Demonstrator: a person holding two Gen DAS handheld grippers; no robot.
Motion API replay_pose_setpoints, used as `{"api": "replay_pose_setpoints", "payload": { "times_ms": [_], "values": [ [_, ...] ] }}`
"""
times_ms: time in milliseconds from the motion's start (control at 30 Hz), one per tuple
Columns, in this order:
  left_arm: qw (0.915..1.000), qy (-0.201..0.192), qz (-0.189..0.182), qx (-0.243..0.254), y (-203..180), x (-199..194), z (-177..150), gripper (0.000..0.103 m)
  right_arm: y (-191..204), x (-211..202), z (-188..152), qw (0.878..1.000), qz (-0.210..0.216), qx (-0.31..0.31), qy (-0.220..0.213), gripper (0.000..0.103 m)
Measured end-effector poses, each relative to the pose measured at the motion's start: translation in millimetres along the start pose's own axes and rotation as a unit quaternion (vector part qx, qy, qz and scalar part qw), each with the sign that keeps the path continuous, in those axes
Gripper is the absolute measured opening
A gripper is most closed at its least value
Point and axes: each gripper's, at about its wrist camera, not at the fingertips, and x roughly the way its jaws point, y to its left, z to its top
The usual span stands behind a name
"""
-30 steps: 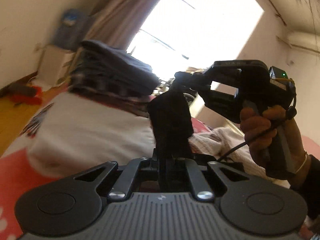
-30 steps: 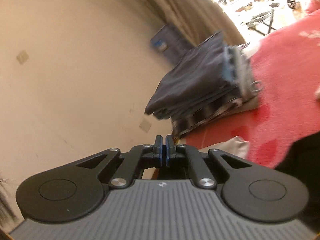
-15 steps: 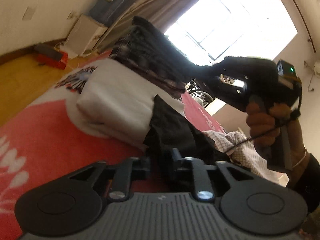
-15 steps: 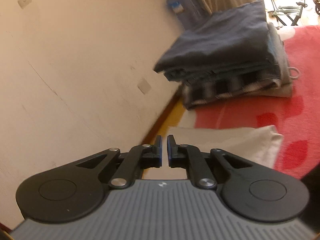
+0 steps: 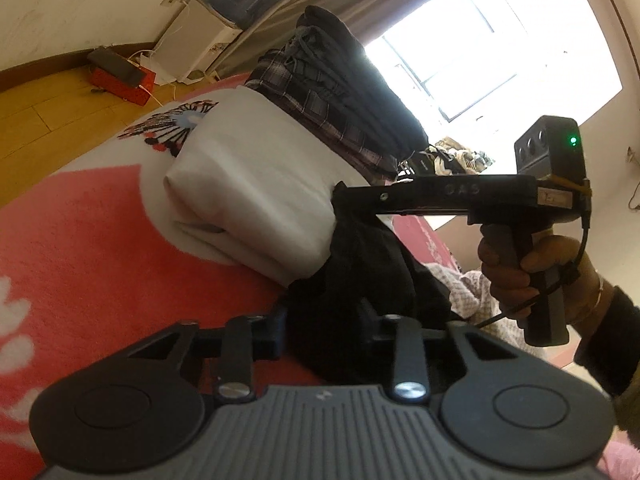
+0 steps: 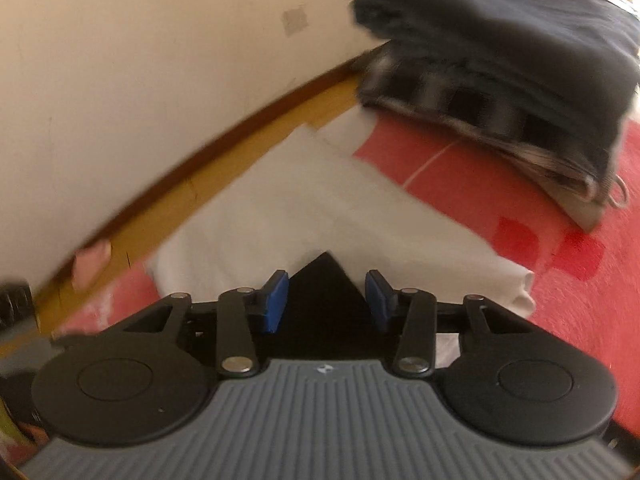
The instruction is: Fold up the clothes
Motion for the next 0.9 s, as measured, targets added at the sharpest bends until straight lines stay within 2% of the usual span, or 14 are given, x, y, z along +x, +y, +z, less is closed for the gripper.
{"api": "replay_pose_setpoints", "payload": {
  "times_ms": [33,67,133,233,367,500,767,900],
  "values": [
    [1.0,0.0,0.0,0.0,-1,0,-1,0.014,4,2,-1,1.0,-0.006,-0.014,0.002,0.013],
    [1.0,-0.001,0.0,0.001,-2,-1,-1,0.01,6,3,0,1.0,-0.014,-0.025,0.001,0.007],
    [0.9999,-0.012,0.0,0.006,-7,-6,-1,0.007,13,-5,-3,0.999,-0.027,-0.043,-0.02,0.002],
    [0.9992,-0.039,-0.005,0.011,-14,-20,-1,0.006,18,-30,-4,0.996,-0.024,-0.044,-0.08,0.001],
    [0.9974,-0.07,0.006,0.012,-19,-35,1,0.006,27,-51,-3,0.988,0.005,-0.057,-0.142,0.001],
    [0.9966,-0.079,0.022,0.01,-17,-39,-1,0.006,29,-31,-1,0.987,0.017,-0.065,-0.143,0.001],
    [0.9966,-0.068,0.047,0.006,-9,-40,-9,0.006,17,17,-4,0.988,0.039,-0.047,-0.143,0.002],
    [0.996,-0.052,0.07,0.02,-5,-38,-13,0.008,-2,10,-4,0.984,0.07,0.023,-0.164,0.005]
  ]
}}
